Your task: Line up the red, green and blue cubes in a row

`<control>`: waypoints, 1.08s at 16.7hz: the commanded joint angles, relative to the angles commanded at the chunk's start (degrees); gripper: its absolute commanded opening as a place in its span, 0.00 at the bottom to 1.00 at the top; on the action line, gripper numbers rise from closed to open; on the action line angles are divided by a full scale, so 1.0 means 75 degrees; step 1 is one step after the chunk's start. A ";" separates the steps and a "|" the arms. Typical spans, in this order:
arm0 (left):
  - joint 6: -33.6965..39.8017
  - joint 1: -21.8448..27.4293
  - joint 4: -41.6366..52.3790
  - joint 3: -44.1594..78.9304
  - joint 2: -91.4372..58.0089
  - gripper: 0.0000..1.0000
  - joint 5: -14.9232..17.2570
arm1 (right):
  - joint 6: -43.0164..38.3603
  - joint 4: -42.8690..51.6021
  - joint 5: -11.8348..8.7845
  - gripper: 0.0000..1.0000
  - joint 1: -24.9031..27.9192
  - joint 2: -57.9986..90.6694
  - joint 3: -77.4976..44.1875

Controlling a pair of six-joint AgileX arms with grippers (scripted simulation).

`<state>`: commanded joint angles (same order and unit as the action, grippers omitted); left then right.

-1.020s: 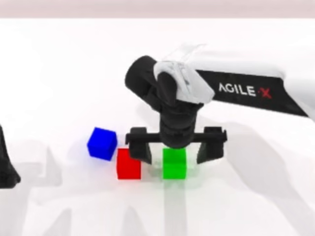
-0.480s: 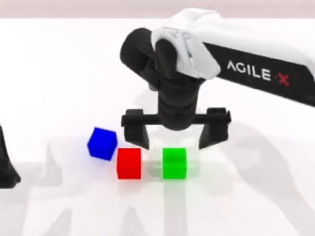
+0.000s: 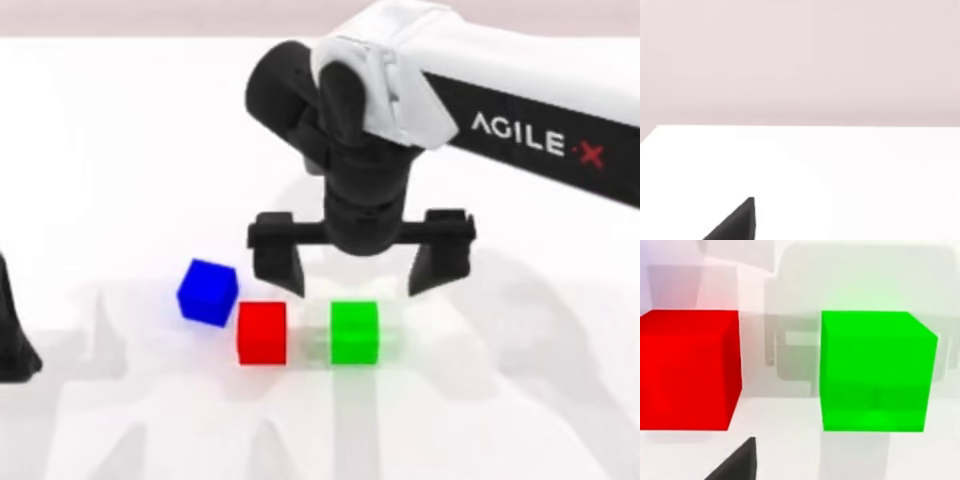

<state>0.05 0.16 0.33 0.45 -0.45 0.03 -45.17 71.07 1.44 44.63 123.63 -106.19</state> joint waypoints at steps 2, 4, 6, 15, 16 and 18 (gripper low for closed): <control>0.0035 0.0105 0.0236 0.0322 -0.0329 1.00 0.0013 | 0.0151 -0.0225 0.0057 1.00 -0.0155 -0.0381 0.0307; 0.0094 0.0267 0.0626 0.0871 -0.0912 1.00 0.0023 | 0.0421 -0.0609 0.0139 1.00 -0.0423 -0.1052 0.0874; 0.0174 0.0482 0.1170 0.1644 -0.1793 1.00 0.0025 | 0.0794 -0.1126 0.0225 1.00 -0.0782 -0.1977 0.1676; 0.0619 0.1763 0.4601 0.6212 -0.8214 1.00 -0.0002 | 0.3168 -0.4539 0.0373 1.00 -0.3028 -0.8115 0.7108; 0.0665 0.1906 0.4983 0.6694 -0.8871 1.00 -0.0001 | 0.3448 -0.4972 0.0362 1.00 -0.3303 -0.8877 0.7782; 0.0763 0.2207 0.5771 0.7707 -1.0194 1.00 0.0003 | 0.3992 -0.5836 0.0322 1.00 -0.3840 -1.0387 0.9101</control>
<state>5.77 16.71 43.62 58.25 -76.90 0.05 -15.23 27.30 3.85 15.84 45.73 -37.93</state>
